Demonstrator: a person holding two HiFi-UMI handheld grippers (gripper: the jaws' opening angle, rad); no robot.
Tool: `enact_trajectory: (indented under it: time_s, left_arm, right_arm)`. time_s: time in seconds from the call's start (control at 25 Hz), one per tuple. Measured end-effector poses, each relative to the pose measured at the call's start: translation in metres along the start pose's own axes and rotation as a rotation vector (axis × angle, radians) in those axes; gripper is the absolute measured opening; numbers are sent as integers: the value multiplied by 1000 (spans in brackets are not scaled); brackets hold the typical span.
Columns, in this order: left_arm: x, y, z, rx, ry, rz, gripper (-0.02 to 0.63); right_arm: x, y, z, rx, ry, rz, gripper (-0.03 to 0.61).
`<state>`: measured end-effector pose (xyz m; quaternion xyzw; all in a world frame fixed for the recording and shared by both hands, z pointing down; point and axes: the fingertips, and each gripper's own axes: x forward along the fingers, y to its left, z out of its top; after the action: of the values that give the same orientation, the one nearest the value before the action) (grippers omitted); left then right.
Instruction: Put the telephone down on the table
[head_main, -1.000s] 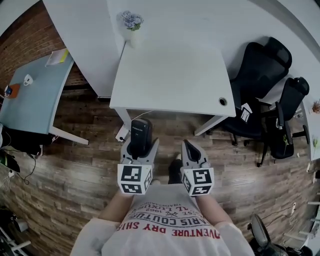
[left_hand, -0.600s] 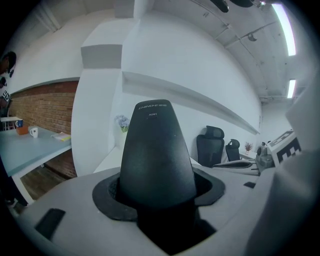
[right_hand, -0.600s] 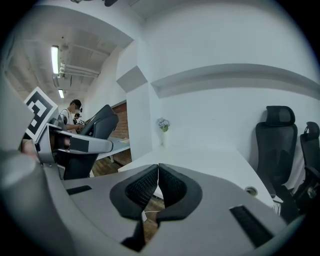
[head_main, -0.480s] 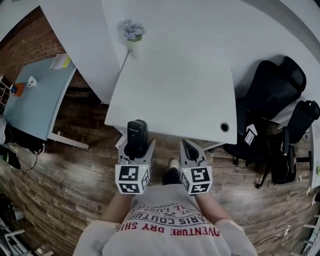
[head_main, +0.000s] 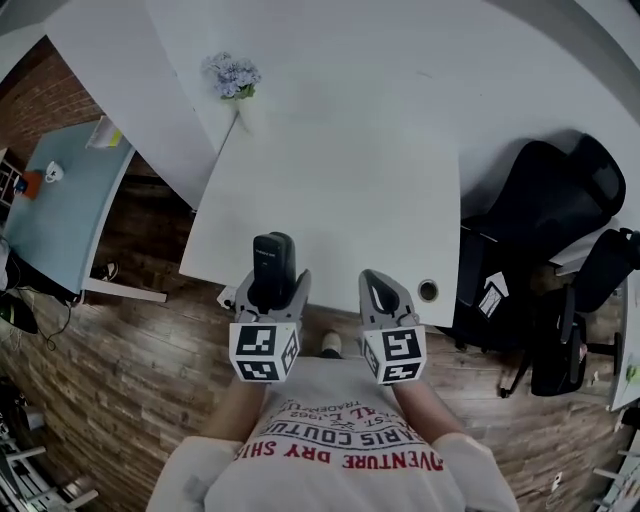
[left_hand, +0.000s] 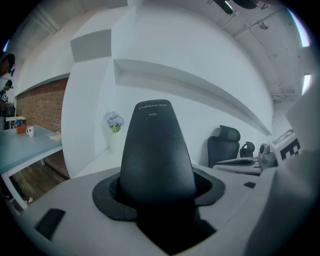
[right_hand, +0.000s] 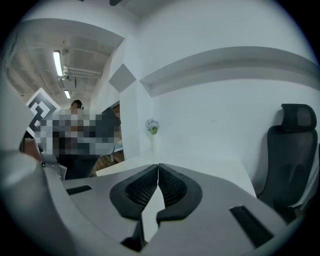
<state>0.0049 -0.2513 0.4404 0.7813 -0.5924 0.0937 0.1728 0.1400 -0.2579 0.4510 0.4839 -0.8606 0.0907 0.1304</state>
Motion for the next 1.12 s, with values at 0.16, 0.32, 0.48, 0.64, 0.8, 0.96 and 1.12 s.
enact_trajectory:
  time_s: [0.16, 0.32, 0.48, 0.64, 0.8, 0.96, 1.12]
  left_arm:
    - [28, -7, -1, 4, 38, 0, 297]
    - [53, -5, -2, 10, 69, 5, 298]
    - [79, 4, -3, 9, 104, -11, 298]
    - [118, 19, -5, 19, 150, -43, 297]
    - [162, 37, -8, 37, 207, -56, 297]
    - [204, 54, -23, 44, 284, -78, 298]
    - [245, 75, -46, 57, 376, -87, 296]
  right_arm:
    - [12, -29, -1, 29, 6, -13, 25]
    - [25, -47, -4, 41, 8, -22, 25]
    - [46, -56, -8, 63, 34, -34, 25]
    - [81, -67, -6, 81, 55, -55, 25]
    - [116, -76, 4, 109, 67, -59, 26]
    - [147, -90, 7, 118, 82, -77, 26]
    - [177, -99, 0, 122, 112, -81, 25]
